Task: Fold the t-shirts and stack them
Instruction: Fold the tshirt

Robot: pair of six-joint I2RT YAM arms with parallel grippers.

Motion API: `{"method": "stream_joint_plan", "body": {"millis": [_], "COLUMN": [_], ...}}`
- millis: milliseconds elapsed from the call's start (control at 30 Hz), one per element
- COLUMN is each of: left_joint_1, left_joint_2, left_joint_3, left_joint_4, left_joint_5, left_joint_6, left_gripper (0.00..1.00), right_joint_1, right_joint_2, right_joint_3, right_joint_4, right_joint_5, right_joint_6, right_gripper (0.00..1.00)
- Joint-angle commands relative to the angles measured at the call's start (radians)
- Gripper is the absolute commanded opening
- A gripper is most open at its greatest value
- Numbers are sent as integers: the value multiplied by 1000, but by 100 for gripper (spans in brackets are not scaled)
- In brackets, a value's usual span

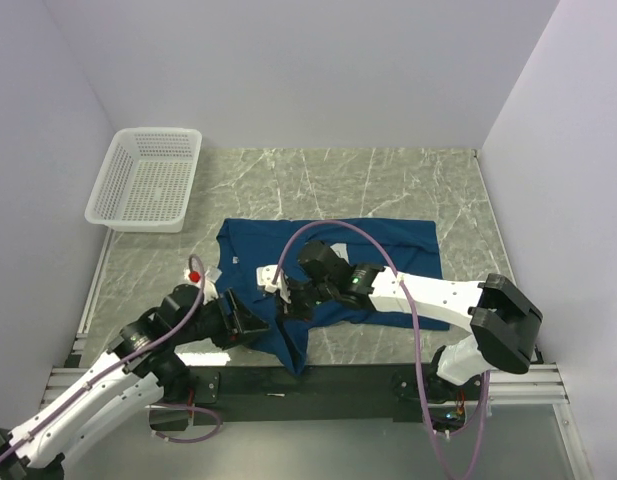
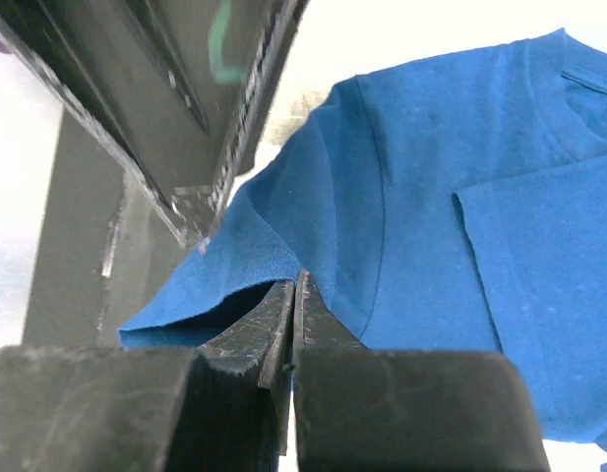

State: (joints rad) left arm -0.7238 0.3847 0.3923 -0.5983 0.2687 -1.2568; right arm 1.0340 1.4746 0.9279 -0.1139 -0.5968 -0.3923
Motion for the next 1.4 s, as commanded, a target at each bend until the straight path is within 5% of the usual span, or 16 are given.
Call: {"method": "stream_joint_plan", "body": {"millis": [0,367,900,1367], "left_joint_1": [-3,-12,-23,-55], "left_joint_2": [67,266,279,310], "left_joint_3": [11,109,112,345], "left_joint_4": [109,81,121,-20], "left_joint_5": [73,64,136,44], "left_joint_6": [120,310,381,617], "left_gripper": [62,61,62,62], "right_joint_1": [-12,-15,-58,-80], "right_joint_2": [-13,0,30,41], "right_joint_3": [5,17,42,71], "right_joint_4": [43,34,30,-55], "right_joint_5": [-60,-86,-152,-261], "right_joint_6": [27,35,66,1], "right_gripper": [0,0,0,1]}}
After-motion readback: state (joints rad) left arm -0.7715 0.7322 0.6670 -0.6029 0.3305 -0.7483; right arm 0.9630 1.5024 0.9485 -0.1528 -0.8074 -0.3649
